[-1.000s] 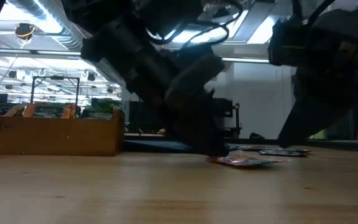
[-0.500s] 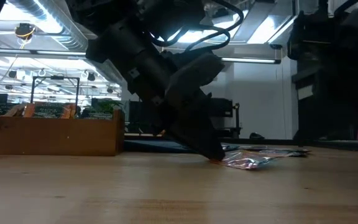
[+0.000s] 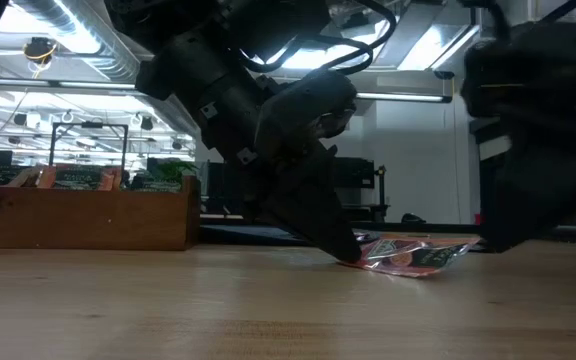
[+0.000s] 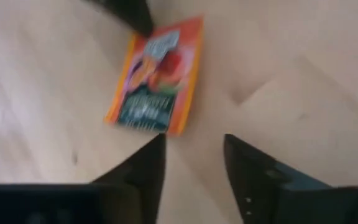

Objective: Pick & Place Tea
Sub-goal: Put the orange tea bag into the middle section of the wooden organizer

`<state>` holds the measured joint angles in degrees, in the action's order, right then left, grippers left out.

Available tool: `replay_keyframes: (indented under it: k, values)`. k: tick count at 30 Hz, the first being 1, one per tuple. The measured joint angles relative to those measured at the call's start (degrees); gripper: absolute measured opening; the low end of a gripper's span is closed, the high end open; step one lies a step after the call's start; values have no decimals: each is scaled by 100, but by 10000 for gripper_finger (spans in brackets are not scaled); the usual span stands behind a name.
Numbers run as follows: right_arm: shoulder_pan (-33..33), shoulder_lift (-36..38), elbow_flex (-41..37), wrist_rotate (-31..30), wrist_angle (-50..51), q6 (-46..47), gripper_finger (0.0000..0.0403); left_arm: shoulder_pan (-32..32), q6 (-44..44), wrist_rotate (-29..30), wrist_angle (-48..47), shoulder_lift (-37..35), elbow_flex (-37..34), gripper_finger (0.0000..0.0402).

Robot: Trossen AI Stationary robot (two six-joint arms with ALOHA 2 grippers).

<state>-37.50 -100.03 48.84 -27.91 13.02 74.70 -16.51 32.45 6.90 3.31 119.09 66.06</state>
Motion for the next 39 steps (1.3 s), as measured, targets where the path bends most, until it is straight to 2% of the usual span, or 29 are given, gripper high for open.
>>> replay_keyframes:
  k: [3, 7, 10, 15, 20, 23, 32, 39]
  values:
    - [120, 0, 0, -13, -33, 3, 204, 0, -6, 4, 2, 0, -4, 3]
    - [322, -21, 0, 646, -191, -144, 232, -9, -20, 62, 39, 0, -13, 4]
    - [432, -115, -22, 898, -444, -341, 235, -13, -20, 135, 127, 0, -18, 4]
    - [550, -241, -35, 897, -893, -702, 221, -15, -110, 188, 200, 0, -22, 3]
    - [579, -247, -39, 780, -927, -758, 193, -15, -157, 238, 226, 0, -22, 4]
    - [582, -254, -42, 731, -919, -787, 163, -17, -168, 294, 261, 0, -22, 2]
    - [587, -262, -46, 709, -1072, -1377, 14, -15, -181, 376, 314, 7, -22, 12]
    - [586, -262, -38, 701, -1168, -1567, 6, -48, -591, 345, 236, -152, -40, 12]
